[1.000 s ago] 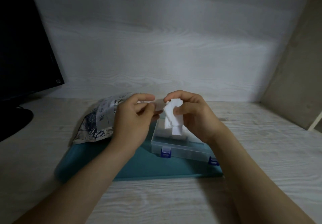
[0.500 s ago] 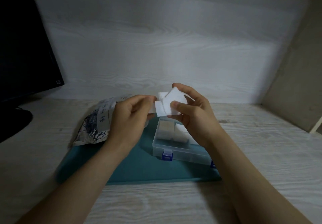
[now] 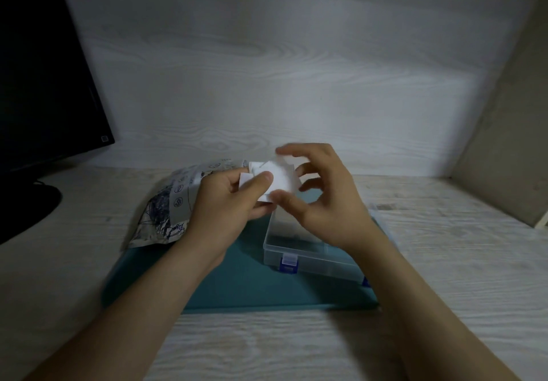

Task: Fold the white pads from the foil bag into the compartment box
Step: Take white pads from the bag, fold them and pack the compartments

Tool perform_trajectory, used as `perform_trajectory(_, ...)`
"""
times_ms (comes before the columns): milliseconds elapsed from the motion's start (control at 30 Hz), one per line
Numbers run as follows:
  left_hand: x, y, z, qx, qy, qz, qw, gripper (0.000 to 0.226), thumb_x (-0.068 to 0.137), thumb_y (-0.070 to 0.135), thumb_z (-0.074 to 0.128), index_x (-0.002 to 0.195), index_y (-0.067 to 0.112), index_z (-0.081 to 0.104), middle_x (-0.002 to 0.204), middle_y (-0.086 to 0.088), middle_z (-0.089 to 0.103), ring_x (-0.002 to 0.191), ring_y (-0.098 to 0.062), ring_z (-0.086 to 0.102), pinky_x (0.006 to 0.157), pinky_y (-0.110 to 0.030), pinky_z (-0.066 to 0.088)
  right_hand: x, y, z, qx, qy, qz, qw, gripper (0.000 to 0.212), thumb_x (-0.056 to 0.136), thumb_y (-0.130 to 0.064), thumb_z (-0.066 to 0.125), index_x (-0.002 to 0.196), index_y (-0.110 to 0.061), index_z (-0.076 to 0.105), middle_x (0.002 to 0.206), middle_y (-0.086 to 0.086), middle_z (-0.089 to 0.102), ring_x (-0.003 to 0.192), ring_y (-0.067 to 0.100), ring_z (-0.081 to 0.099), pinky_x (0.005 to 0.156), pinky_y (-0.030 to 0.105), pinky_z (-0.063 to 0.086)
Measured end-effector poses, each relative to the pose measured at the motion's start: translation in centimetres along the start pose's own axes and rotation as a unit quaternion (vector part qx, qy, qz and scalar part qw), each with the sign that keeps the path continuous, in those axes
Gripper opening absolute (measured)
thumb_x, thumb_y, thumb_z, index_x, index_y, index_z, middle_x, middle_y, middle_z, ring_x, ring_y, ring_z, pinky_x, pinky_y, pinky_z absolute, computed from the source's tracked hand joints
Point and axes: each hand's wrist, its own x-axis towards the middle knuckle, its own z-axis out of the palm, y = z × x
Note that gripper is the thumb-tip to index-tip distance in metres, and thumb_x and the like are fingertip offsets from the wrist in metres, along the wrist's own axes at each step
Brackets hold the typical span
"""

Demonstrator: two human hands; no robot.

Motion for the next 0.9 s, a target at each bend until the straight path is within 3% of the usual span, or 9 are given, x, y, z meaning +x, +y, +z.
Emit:
perform_trajectory(100, 0.05, 0.13, 0.10, -0.006, -0.012, -0.014, 1.000, 0.016, 0.105, 0.009, 0.061, 0.112, 0.004, 0.075, 0.102, -0.009, 0.082, 0.096, -0.023, 0.080, 0.079, -0.028, 0.064, -0.15, 0.25, 0.21, -0.083, -0.019, -0.031, 0.996, 0.053, 0.080, -0.023, 0.090, 0.128, -0.029, 0.070, 0.131, -0.004, 0.051, 0.108, 0.008, 0.058, 0.080, 0.013, 0.050)
perform_trajectory(200, 0.20, 0.15, 0.20, -0.016, -0.010, -0.040, 0.999, 0.019, 0.108, 0.009, 0.056, 0.108, 0.005, 0.075, 0.096, -0.008, 0.082, 0.091, -0.022, 0.080, 0.075, -0.026, 0.063, -0.18, 0.47, 0.34, -0.127, -0.016, -0.042, 0.991, 0.049, 0.081, -0.025, 0.089, 0.127, -0.027, 0.071, 0.127, -0.005, 0.052, 0.107, 0.007, 0.055, 0.083, 0.009, 0.045)
perform_trajectory(433, 0.45, -0.29, 0.16, -0.029, -0.023, -0.065, 0.997, 0.023, 0.110, 0.012, 0.052, 0.114, 0.005, 0.073, 0.105, -0.012, 0.081, 0.098, -0.025, 0.079, 0.085, -0.035, 0.065, -0.18, 0.19, 0.46, -0.151, -0.005, -0.064, 0.986, 0.046, 0.079, -0.024, 0.088, 0.121, -0.026, 0.069, 0.116, -0.012, 0.066, 0.103, 0.009, 0.058, 0.082, 0.018, 0.046)
perform_trajectory(567, 0.33, 0.03, 0.25, -0.059, -0.025, -0.077, 0.995, 0.027, 0.111, 0.022, 0.052, 0.119, 0.005, 0.071, 0.108, -0.013, 0.081, 0.102, -0.027, 0.079, 0.090, -0.039, 0.064, -0.22, 0.02, 0.19, -0.123, 0.009, -0.064, 0.990, 0.036, 0.079, -0.018, 0.090, 0.110, -0.023, 0.074, 0.111, -0.010, 0.072, 0.098, 0.004, 0.063, 0.078, 0.008, 0.044)
perform_trajectory(700, 0.37, 0.23, 0.12, -0.058, -0.010, -0.085, 0.995, 0.030, 0.109, 0.030, 0.056, 0.116, 0.007, 0.074, 0.107, -0.012, 0.081, 0.099, -0.026, 0.079, 0.085, -0.040, 0.065, -0.15, -0.12, 0.04, -0.118, -0.014, -0.076, 0.990, 0.025, 0.075, -0.023, 0.094, 0.096, -0.025, 0.081, 0.111, -0.011, 0.074, 0.100, 0.003, 0.067, 0.077, 0.012, 0.049)
perform_trajectory(900, 0.41, 0.05, -0.17, -0.036, 0.020, -0.069, 0.997, 0.019, 0.104, 0.011, 0.060, 0.103, 0.005, 0.078, 0.100, -0.010, 0.081, 0.090, -0.025, 0.080, 0.073, -0.036, 0.065, -0.12, -0.04, -0.24, -0.115, -0.014, -0.071, 0.991, 0.021, 0.071, -0.021, 0.095, 0.088, -0.023, 0.084, 0.100, -0.011, 0.075, 0.093, 0.004, 0.069, 0.078, 0.018, 0.053)
